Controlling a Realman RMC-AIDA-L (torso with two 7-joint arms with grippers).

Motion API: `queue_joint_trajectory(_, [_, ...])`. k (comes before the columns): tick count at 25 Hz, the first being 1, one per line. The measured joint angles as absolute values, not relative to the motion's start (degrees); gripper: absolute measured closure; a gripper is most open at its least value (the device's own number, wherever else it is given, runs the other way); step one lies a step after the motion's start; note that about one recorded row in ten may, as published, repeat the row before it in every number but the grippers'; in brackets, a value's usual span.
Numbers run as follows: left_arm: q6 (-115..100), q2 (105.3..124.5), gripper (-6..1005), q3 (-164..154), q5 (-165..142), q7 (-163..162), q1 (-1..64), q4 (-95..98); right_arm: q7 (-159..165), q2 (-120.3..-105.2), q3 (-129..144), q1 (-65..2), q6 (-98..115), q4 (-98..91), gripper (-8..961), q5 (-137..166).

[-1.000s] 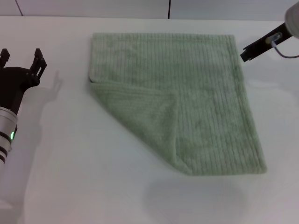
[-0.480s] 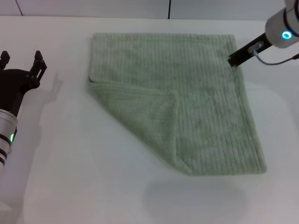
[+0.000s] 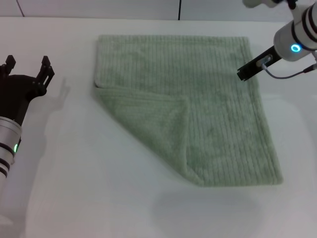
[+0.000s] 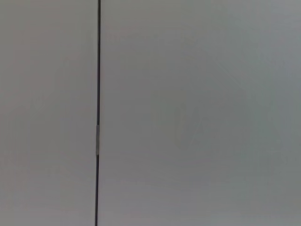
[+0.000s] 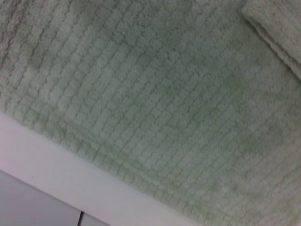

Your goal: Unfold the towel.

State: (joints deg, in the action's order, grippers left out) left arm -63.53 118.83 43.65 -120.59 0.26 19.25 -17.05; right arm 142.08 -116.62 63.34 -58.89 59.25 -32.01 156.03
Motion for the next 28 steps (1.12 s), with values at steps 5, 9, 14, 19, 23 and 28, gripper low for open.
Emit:
queue_joint_trajectory(5, [-63.54, 118.83, 167, 43.54, -120.58, 0.26, 19.18, -17.18, 141.69, -116.83, 63.37, -58.89, 57.47, -29.99, 954, 155.89])
queue_joint_trajectory(9, [-63.59, 118.79, 168, 42.73, -120.57, 0.26, 19.09, -17.91, 141.68, -116.83, 63.37, -58.89, 56.53, -28.79, 954, 155.86])
queue_joint_trajectory(14, [-64.66, 118.28, 168, 38.75, -120.70, 0.37, 18.99, -20.45, 141.68, -116.92, 63.37, -58.72, 56.46, -28.58, 954, 155.82])
queue_joint_trajectory(19, [-66.26, 117.88, 169, 37.15, -125.62, 0.35, 19.22, -22.56, 141.67, -116.96, 63.37, -58.46, 56.05, -28.28, 954, 155.75])
queue_joint_trajectory(23, [-63.55, 115.24, 169, 37.39, -131.55, -0.28, 19.35, -28.36, 141.67, -117.00, 63.36, -58.42, 55.98, -28.20, 954, 155.75])
queue_joint_trajectory(28, [-51.55, 107.85, 169, 37.75, -139.77, -3.83, 19.12, -42.54, 141.67, -117.00, 63.37, -58.50, 56.00, -28.20, 954, 155.75])
